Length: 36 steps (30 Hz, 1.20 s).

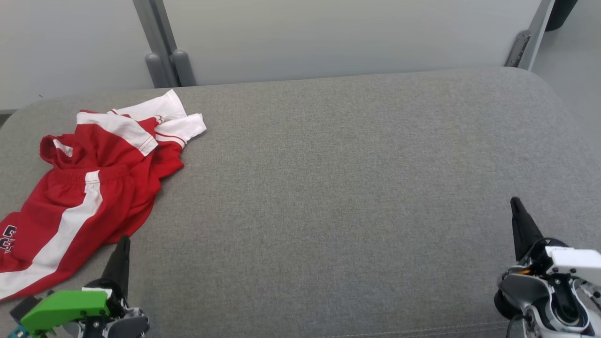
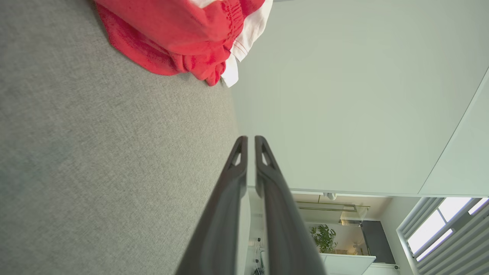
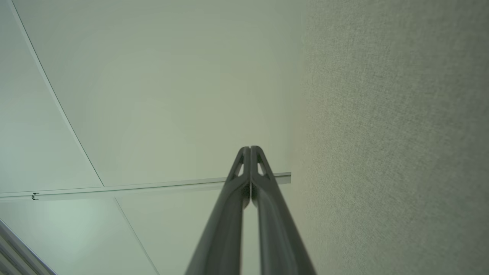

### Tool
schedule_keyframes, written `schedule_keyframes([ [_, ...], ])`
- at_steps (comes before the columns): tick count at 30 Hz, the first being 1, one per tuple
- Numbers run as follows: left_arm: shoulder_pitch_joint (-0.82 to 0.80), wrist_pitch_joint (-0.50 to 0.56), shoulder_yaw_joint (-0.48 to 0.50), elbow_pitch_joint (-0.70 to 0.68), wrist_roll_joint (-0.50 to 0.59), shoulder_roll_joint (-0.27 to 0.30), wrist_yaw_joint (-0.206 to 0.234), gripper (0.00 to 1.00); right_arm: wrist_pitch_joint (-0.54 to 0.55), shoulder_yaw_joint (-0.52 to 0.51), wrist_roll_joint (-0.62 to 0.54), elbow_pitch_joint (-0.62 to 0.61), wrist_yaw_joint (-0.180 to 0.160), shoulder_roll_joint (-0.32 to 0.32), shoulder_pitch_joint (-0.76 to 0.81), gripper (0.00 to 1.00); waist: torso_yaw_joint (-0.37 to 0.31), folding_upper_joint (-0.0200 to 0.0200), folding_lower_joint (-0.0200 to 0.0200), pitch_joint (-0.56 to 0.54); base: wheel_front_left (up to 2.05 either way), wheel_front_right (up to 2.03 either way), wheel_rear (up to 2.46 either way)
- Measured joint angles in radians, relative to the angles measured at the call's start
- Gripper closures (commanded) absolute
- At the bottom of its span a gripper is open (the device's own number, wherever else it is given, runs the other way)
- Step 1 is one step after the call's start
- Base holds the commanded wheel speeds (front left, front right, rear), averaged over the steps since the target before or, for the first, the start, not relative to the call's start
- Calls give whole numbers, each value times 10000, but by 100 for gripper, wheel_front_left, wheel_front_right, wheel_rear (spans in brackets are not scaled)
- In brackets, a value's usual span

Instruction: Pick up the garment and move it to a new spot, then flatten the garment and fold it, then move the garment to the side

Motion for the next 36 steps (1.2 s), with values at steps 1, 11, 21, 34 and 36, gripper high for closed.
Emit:
schedule_keyframes([
  [1, 92, 0, -12, 109, 0, -46, 0, 0, 0, 10, 0, 111, -4, 56, 108, 0, 0, 0, 0, 0, 0, 0, 0],
  [11, 318, -151, -213, 161, -2, -151, 2, 0, -123, 82, -15, 92, -6, 148, 346, 0, 12, 0, 0, -8, 0, 0, 0],
  [21, 318, -543, -593, -42, 368, -88, 2, 0, -573, 412, -1112, -134, -6, -123, 351, 0, 37, 0, 0, -20, 0, 0, 0],
  [34, 312, -1047, -1306, -102, 2249, 430, 111, 0, -1003, 1152, -3707, -495, -380, -819, 353, 0, 25, 0, 0, -23, 0, 0, 0],
  [36, 303, -1131, -1434, -107, 2617, 543, 221, 0, -1106, 1298, -4121, -545, -460, -911, 353, 0, 21, 0, 0, -22, 0, 0, 0],
])
